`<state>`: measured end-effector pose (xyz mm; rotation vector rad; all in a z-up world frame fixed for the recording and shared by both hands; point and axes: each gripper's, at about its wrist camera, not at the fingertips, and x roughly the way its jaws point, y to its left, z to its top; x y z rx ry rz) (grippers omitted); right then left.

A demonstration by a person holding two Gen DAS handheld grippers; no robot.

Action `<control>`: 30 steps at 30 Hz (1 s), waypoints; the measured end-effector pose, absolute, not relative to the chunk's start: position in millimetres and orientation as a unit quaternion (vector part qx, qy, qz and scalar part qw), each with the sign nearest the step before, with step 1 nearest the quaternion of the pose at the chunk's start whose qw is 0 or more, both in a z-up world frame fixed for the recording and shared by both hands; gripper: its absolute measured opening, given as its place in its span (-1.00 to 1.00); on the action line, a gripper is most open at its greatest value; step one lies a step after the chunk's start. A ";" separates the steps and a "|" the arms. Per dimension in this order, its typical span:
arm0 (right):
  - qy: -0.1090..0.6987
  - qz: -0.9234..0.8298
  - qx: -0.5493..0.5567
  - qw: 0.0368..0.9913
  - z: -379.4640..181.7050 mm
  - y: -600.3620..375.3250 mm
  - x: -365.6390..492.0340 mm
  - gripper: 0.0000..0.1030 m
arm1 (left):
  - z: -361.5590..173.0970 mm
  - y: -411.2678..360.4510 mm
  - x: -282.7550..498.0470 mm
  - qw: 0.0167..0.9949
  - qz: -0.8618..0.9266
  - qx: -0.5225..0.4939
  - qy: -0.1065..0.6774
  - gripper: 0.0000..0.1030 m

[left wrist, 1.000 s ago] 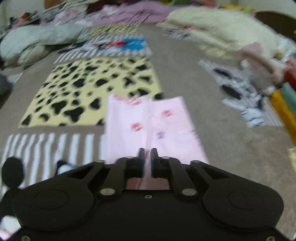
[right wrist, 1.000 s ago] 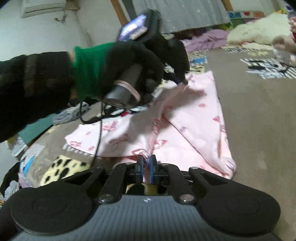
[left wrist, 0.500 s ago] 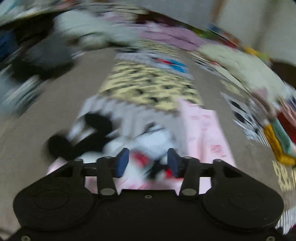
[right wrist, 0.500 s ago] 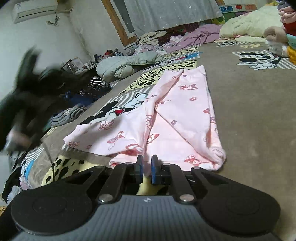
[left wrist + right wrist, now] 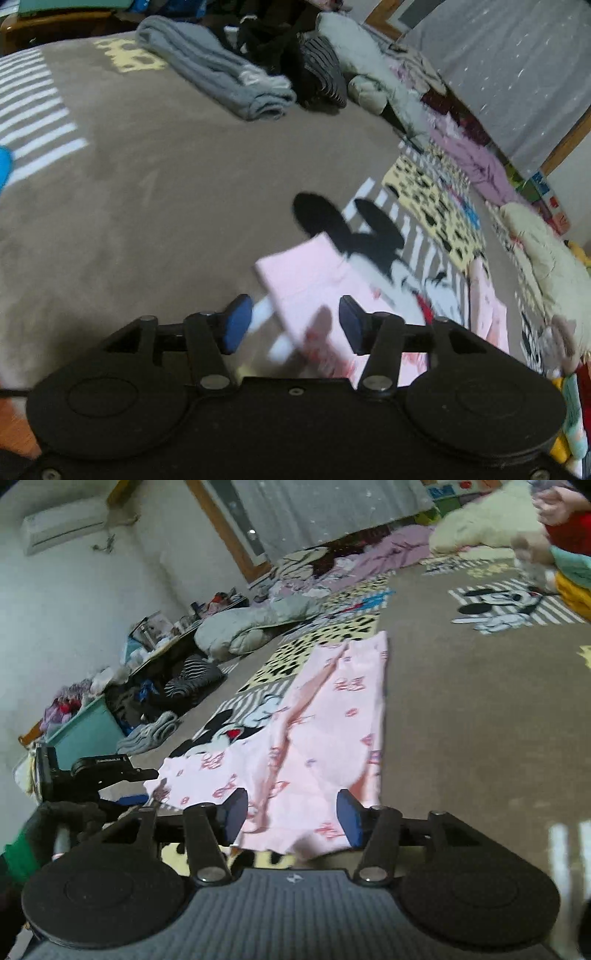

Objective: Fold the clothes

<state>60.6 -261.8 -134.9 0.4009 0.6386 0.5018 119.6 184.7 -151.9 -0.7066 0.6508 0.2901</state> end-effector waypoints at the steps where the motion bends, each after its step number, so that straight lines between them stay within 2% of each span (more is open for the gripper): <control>1: 0.310 0.239 0.196 0.899 -136.2 -267.9 59.9 0.13 | -152.4 184.8 126.1 0.877 0.133 -0.337 0.314 -0.93; 4: 0.318 0.217 0.226 0.895 -150.9 -294.1 55.5 0.25 | -130.8 169.0 130.4 0.897 0.097 -0.317 0.293 -0.93; 8: 0.334 0.187 0.300 0.874 -176.2 -322.9 57.4 0.26 | -79.5 118.9 128.9 0.930 0.024 -0.265 0.253 -0.93; 16: 0.311 0.189 0.393 0.845 -189.7 -345.2 64.9 0.26 | 4.1 -1.8 126.0 0.950 -0.125 -0.208 0.197 -0.93; 22: 0.258 0.174 0.536 0.785 -209.4 -385.8 64.4 0.33 | -3.0 -100.3 135.8 0.944 -0.194 -0.147 0.224 -0.93; 26: 0.223 0.150 0.613 0.742 -229.2 -411.3 61.7 0.33 | -38.6 -156.1 140.5 0.927 -0.231 -0.127 0.267 -0.94; 27: 0.217 0.149 0.622 0.737 -231.7 -414.3 61.6 0.33 | -51.1 -166.9 142.9 0.918 -0.250 -0.119 0.283 -0.88; 28: 0.215 0.147 0.625 0.736 -233.0 -415.7 61.8 0.33 | -63.6 -177.7 145.2 0.909 -0.269 -0.111 0.299 -0.58; 29: 0.213 0.146 0.627 0.735 -234.1 -416.9 62.1 0.33 | -74.1 -183.1 143.9 0.902 -0.275 -0.106 0.315 -0.37; 30: 0.212 0.145 0.626 0.736 -234.9 -417.0 63.2 0.33 | -81.8 -181.8 138.8 0.901 -0.274 -0.102 0.322 0.03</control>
